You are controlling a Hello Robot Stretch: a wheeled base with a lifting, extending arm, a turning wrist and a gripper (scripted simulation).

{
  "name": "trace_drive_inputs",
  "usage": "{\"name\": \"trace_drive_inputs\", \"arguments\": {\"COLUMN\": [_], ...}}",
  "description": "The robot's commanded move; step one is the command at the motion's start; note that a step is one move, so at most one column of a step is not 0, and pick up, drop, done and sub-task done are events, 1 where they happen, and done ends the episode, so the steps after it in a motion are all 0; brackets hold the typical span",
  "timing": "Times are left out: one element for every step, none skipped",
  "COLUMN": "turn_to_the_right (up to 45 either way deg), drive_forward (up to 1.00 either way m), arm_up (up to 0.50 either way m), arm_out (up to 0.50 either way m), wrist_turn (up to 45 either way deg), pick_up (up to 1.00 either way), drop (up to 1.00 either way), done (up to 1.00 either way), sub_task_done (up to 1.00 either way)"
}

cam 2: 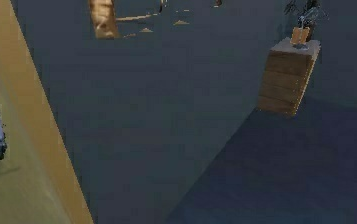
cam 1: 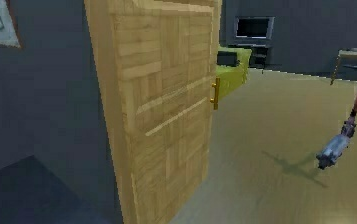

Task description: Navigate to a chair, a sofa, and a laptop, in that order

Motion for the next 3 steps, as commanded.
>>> {"name": "trace_drive_inputs", "arguments": {"turn_to_the_right": [-9.0,0.0,24.0], "drive_forward": [0.00,0.20,0.00], "arm_up": [0.00,0.00,0.00], "arm_out": [0.00,0.00,0.00], "wrist_turn": [0.0,0.0,0.0], "pick_up": [0.00,0.00,0.00], "drop": [0.00,0.00,0.00], "done": [0.00,0.00,0.00], "sub_task_done": [0.00,0.00,0.00]}}
